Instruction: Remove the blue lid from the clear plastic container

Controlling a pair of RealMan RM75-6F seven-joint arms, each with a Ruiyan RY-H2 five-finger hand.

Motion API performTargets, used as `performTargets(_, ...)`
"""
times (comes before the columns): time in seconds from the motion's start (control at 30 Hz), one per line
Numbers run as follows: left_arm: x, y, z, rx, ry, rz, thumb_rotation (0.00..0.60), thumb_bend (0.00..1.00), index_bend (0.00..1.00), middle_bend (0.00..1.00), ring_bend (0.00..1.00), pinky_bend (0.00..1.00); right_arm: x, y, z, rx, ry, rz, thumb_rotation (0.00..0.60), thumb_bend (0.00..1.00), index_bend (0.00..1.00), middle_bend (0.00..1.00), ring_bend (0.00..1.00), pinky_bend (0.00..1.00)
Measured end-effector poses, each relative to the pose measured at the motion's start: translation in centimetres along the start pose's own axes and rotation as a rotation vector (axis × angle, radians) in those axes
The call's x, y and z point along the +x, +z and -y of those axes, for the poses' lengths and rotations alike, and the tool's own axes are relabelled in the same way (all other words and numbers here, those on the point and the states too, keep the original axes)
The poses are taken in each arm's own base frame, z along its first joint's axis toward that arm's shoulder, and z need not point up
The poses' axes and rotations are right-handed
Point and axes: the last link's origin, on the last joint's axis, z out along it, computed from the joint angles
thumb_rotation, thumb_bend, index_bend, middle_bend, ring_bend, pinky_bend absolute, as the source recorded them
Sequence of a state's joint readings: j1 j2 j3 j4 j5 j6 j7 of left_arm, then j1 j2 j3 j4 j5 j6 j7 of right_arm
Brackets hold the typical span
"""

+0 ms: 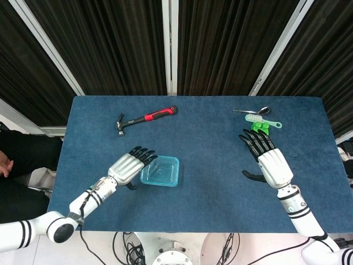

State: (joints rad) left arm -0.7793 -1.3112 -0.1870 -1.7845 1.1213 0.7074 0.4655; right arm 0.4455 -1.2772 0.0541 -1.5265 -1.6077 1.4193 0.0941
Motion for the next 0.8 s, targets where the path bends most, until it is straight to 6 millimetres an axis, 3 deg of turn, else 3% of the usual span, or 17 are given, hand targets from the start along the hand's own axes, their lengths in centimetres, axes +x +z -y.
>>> performTargets(0.37,-0.1,4.1,-3.6,0.043,-0.107,0.126,0.600,0.00,0.00,0.00,0.00,0.00,-2.0,-1.0,-0.6,0.021,0.017,0.074,0.600,0.03,0.00,0.00,0.00,0.00)
performTargets(0.57,0.0,5.5,-3.9,0.086,-0.115,0.134,0.600,0.00,0.00,0.00,0.00,0.00,-2.9,-1.1,-0.5,0.033,0.021,0.098,0.600,0.03,0.00,0.00,0.00,0.00)
performTargets(0.8,0.3,5.6,-3.2,0.125,-0.121,0.128,0.600,0.00,0.00,0.00,0.00,0.00,-3.4,-1.0,-0.2,0.049,0.025,0.112,0.600,0.03,0.00,0.00,0.00,0.00)
